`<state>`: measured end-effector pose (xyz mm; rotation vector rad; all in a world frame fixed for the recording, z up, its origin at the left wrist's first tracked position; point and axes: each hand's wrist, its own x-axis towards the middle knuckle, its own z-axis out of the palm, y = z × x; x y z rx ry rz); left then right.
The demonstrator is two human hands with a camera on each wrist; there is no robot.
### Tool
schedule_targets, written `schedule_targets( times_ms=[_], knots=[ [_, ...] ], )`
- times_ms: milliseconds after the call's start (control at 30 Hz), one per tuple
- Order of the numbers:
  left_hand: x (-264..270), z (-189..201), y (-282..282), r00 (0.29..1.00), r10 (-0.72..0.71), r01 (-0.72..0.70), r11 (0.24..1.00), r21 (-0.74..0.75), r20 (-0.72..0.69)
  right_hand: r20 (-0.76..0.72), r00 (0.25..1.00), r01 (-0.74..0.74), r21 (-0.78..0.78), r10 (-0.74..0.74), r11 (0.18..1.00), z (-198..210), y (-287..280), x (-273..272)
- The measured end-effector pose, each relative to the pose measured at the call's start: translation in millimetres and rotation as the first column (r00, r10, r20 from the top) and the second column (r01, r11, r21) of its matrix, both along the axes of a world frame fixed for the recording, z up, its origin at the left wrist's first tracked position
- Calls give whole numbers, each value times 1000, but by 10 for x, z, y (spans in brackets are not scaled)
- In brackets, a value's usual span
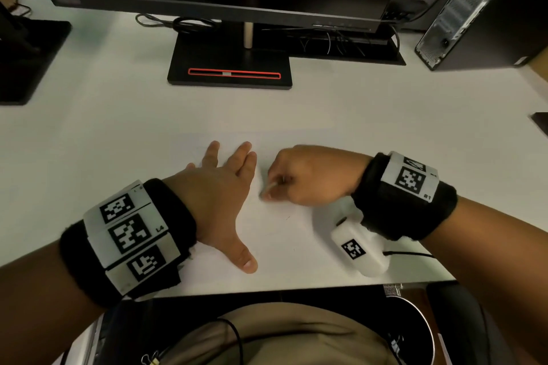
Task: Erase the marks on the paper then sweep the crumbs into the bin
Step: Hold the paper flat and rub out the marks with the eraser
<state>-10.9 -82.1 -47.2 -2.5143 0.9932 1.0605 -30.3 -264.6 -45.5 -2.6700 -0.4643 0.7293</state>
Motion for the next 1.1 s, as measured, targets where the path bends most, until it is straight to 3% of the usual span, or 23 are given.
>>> schedule_targets(
  times_ms=[67, 200, 333, 467, 567, 700, 833, 967, 1100],
  knots=[
    [-3, 0, 3, 1000, -2, 2, 1000, -6, 4, 39, 998, 41, -7, -41, 999, 7, -37, 43],
    [-2, 6, 0, 1000, 9, -9, 1000, 2, -4, -17, 999, -51, -17, 51, 999, 7, 5, -45],
    [4, -14, 1, 1000, 7, -7, 1000, -6, -7, 22, 999, 35, -20, -35, 999, 10, -87, -20],
    [5, -4, -1, 1000, 7, -7, 1000, 3, -6, -51, 998, -23, -12, 22, 1000, 6, -63, -87],
    [4, -3, -5, 1000, -4, 4, 1000, 4, 0, 5, 999, 43, -9, -43, 999, 4, -131, -43],
    [3, 8, -6, 1000, 10, -10, 1000, 6, -9, -66, 997, -31, -7, 30, 999, 9, -104, -141],
    [3, 12, -13, 1000, -9, 9, 1000, 15, 2, -2, 1000, 20, -26, -20, 999, 12, -162, -150],
    [0, 10, 0, 1000, -1, 2, 1000, 9, -9, -68, 997, -29, -13, 28, 1000, 9, -141, -222],
    [2, 13, -8, 1000, 9, -9, 1000, 14, -4, -22, 1000, 11, 9, -11, 1000, 12, -156, -228]
  ],
)
